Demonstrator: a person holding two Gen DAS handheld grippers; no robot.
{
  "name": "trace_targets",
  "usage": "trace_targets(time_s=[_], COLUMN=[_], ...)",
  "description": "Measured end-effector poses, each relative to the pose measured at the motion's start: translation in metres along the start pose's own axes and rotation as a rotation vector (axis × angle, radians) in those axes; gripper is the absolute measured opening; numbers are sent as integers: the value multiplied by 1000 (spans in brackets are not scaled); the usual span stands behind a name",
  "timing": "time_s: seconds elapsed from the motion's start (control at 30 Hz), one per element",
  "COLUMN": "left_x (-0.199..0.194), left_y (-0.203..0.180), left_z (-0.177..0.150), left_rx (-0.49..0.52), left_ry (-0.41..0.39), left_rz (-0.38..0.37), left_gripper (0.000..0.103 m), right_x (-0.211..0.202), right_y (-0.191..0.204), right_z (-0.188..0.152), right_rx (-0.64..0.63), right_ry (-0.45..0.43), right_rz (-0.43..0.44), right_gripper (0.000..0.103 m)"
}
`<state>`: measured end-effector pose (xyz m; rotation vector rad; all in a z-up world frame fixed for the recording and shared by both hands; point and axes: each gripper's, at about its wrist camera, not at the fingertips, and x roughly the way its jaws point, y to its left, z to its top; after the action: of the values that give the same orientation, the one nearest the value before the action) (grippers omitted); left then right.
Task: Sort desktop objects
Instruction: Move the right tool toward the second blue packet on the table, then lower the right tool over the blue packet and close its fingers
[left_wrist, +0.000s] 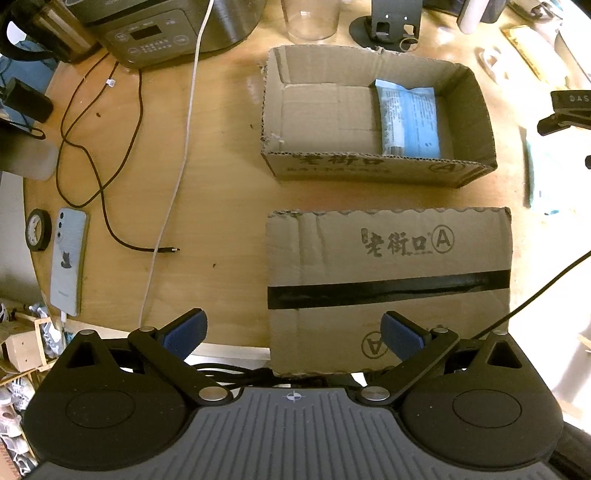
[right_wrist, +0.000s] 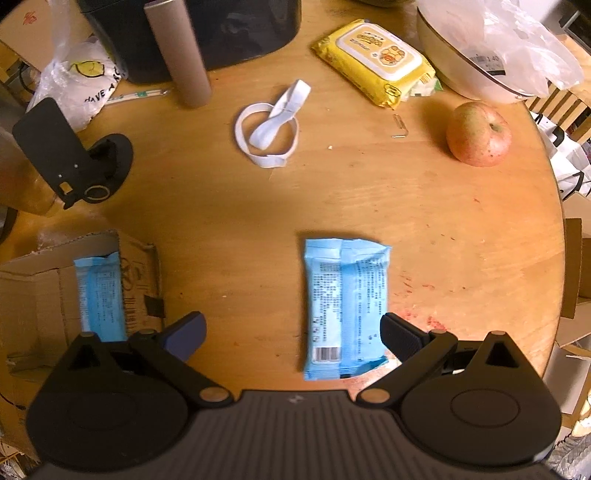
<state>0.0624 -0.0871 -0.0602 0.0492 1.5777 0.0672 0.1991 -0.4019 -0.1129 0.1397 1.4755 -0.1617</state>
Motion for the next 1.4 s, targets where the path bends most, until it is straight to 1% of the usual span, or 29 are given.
trace_targets(time_s=[0.6, 1.4], left_x=[-2, -2], left_y=[-14, -21], left_z=[-3, -6], left_rx=[8, 6], left_ry=[1, 3], left_rz=[8, 17], left_gripper=[103, 103], right_x=[3, 9], right_y=[-32, -44], right_z=[-4, -3], right_rx=[26, 26], right_ry=[4, 3], right_rz=[-3, 4], right_gripper=[103, 103])
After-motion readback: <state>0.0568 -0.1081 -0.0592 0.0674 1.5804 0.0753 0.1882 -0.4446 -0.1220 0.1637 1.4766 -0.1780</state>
